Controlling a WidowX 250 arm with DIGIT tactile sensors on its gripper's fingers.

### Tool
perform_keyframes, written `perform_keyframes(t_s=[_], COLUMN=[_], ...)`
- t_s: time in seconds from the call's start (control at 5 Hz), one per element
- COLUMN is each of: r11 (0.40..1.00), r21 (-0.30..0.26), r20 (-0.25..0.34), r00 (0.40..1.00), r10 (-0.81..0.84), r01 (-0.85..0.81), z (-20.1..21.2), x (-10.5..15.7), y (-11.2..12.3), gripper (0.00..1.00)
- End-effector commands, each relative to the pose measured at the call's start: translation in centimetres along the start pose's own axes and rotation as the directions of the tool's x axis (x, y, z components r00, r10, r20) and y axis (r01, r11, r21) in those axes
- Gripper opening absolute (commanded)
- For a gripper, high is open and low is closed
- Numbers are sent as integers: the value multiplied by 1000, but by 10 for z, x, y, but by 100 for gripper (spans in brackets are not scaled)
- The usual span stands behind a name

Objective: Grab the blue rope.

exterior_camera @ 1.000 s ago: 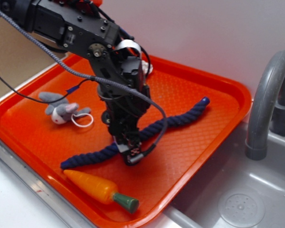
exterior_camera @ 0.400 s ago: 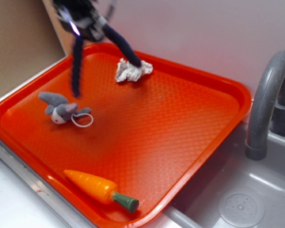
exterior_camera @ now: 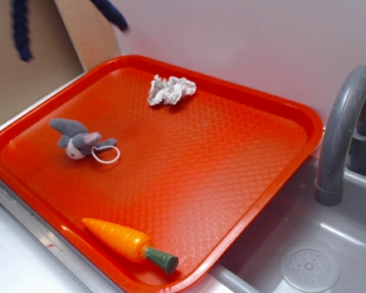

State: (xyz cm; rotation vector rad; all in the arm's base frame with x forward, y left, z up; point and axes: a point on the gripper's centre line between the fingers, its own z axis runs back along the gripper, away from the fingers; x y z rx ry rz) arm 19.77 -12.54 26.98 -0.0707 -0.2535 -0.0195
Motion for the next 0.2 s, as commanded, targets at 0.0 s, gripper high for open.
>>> perform_keyframes(t_s=[0.0], r11=[995], r21=[-66], r20=[38], r00=[996], r10=[84], r01=[-81], z=[7], x=[-28], y=[15], gripper=[0])
